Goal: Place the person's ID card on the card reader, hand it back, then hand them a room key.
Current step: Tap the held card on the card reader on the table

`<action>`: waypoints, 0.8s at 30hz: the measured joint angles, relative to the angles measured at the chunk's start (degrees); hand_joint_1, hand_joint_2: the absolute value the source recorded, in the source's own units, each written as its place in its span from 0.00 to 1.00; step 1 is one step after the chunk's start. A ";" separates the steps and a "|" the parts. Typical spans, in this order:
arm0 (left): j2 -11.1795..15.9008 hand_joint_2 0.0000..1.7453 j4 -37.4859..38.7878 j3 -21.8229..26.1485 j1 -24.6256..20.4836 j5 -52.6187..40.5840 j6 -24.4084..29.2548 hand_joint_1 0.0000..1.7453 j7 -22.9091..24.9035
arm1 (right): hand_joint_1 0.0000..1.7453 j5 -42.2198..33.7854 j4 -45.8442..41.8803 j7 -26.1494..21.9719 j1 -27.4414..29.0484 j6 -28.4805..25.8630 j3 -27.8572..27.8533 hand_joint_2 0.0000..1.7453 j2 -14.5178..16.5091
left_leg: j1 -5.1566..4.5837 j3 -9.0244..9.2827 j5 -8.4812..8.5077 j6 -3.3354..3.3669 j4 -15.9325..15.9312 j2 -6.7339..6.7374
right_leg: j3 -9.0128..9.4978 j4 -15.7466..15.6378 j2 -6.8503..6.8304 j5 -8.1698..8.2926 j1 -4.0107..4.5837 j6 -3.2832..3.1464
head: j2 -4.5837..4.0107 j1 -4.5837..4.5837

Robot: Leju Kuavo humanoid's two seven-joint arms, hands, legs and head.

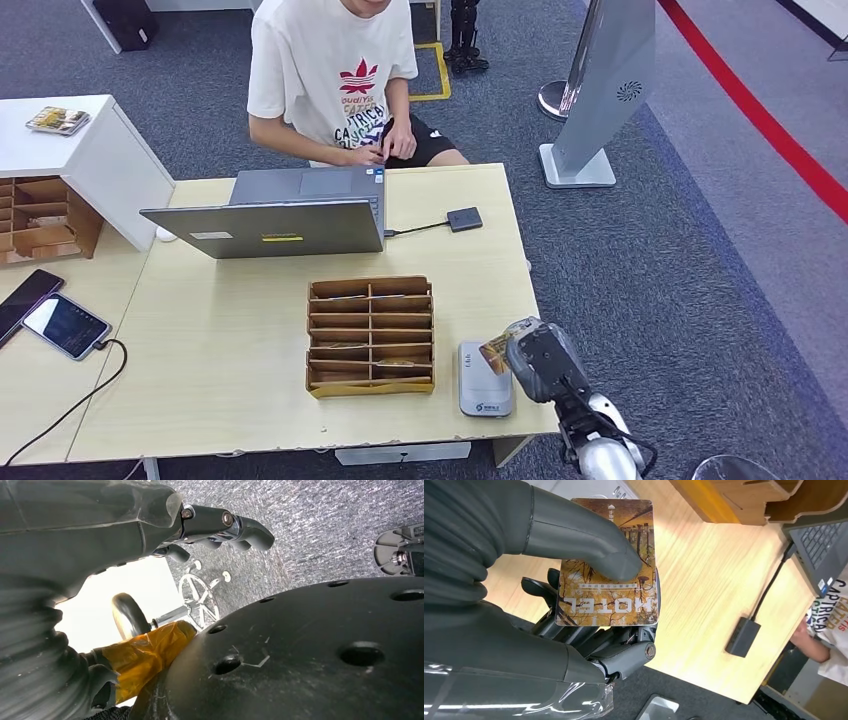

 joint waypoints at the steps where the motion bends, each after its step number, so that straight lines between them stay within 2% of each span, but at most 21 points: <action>1: 0.00 1.00 0.00 0.00 0.00 0.00 -0.01 0.00 0.00 | 1.00 0.02 0.22 -0.03 0.01 0.02 -0.05 1.00 0.06 | 0.00 0.00 0.00 0.00 0.00 0.00 | 0.00 0.00 0.00 0.00 0.00 0.00 | 0.00 0.00; 9: 0.00 1.00 0.00 -0.01 -0.01 -0.02 -0.01 0.00 0.00 | 1.00 1.86 1.22 0.02 -0.06 1.24 -0.20 1.00 0.64 | 0.00 -0.01 0.00 0.00 0.00 0.00 | 0.00 0.00 0.00 0.00 0.00 0.00 | 0.00 0.00; 24: 0.03 1.00 0.00 -0.02 -0.18 -0.55 -0.05 0.00 0.26 | 1.00 4.99 7.41 1.23 -4.23 1.32 1.59 1.00 3.11 | 0.00 -0.01 0.00 0.00 0.00 -0.01 | 0.01 0.00 0.00 0.00 0.00 0.00 | 0.00 0.00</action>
